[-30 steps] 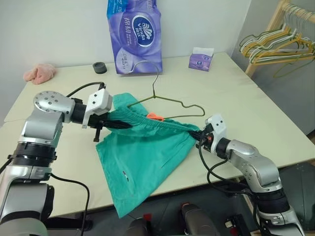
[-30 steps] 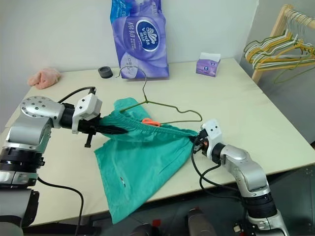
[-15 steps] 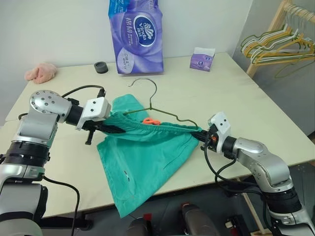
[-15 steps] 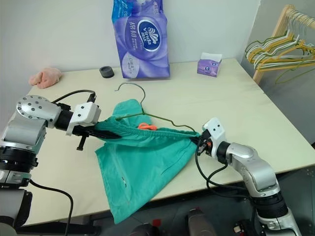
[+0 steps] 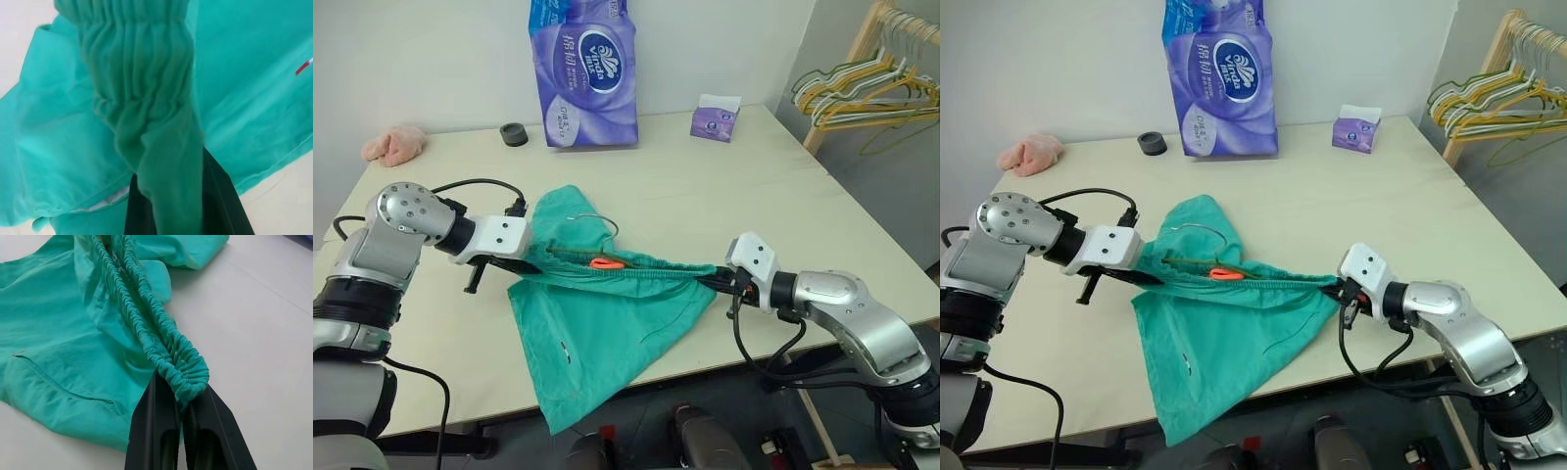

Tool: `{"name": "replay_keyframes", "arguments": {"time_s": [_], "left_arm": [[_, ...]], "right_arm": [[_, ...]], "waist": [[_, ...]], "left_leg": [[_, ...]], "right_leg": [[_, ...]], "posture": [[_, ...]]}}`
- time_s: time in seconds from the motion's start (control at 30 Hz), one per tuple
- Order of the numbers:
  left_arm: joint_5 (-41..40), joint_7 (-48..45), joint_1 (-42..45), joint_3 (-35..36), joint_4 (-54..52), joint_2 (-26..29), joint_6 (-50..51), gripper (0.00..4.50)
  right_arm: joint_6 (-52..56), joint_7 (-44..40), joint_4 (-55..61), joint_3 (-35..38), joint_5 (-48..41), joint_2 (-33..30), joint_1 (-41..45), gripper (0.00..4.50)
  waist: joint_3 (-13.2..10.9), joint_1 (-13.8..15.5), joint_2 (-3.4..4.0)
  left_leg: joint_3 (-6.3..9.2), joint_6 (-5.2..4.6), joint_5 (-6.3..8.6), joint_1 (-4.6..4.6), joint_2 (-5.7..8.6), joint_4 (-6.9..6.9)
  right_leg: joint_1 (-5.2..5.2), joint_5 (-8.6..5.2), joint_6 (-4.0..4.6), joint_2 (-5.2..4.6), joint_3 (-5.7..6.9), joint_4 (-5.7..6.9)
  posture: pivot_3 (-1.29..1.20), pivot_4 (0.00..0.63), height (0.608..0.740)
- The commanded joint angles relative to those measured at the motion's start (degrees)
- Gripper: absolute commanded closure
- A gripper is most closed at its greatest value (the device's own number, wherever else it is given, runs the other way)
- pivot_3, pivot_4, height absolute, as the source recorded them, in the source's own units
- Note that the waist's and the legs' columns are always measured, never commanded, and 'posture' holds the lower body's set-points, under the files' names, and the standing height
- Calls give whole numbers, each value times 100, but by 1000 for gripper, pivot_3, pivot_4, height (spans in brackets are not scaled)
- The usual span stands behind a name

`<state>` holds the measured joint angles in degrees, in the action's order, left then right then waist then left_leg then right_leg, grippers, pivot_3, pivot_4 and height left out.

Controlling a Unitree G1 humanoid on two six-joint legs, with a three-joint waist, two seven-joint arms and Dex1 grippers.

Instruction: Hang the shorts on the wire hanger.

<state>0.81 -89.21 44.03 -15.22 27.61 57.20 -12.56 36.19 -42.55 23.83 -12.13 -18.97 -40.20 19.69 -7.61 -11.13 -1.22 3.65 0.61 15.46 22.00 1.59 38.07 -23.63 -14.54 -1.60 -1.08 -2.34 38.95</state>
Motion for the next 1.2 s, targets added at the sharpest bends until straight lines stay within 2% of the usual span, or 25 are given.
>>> {"name": "replay_keyframes", "arguments": {"time_s": [0.03,0.27,0.4,0.57,0.77,1.0,1.1,1.2], "left_arm": [[332,146,100,95,196,267,-21,4500],[-304,212,-8,269,-461,-240,681,4500],[-423,199,-140,298,-733,-294,898,4500],[-465,209,-321,308,-922,-296,981,4500],[-446,208,-324,283,-954,-351,981,4500],[-392,202,-266,237,-917,-443,932,4500],[-383,203,-281,239,-949,-464,931,4500],[-393,223,-314,249,-1005,-478,947,4500]], "right_arm": [[281,36,258,176,52,-104,357,4423],[785,-62,369,-354,-55,270,821,4423],[664,-123,443,-539,117,236,829,3371],[639,34,376,-636,456,253,865,1633],[719,-144,257,-912,603,272,980,1633],[397,-660,-486,-1575,1004,372,1592,1633],[287,-907,-835,-1741,1130,465,1890,2257],[168,-1106,-1068,-1821,1248,515,2056,3318]], "waist": [[0,-1,0],[0,5,0],[0,2,0],[0,-5,0],[0,-11,0],[0,-20,0],[0,-28,0],[0,-26,0]], "left_leg": [[-1,0,0,0,0,0],[4,0,0,2,-2,1],[4,0,0,4,2,4],[5,0,0,2,0,2],[5,0,0,2,1,2],[5,0,0,2,1,2],[6,0,0,2,0,2],[7,0,0,2,0,2]], "right_leg": [[0,0,0,0,-1,0],[0,0,0,0,2,1],[0,0,0,-4,1,0],[-1,0,0,-4,2,1],[-1,0,0,-4,2,1],[-1,0,1,-4,3,1],[-1,1,1,-3,4,1],[-2,1,1,-4,4,1]], "posture": [[-216,101,740],[-219,101,740],[-219,102,740],[-224,102,740],[-231,102,740],[-234,101,740],[-229,101,740],[-225,101,740]]}}
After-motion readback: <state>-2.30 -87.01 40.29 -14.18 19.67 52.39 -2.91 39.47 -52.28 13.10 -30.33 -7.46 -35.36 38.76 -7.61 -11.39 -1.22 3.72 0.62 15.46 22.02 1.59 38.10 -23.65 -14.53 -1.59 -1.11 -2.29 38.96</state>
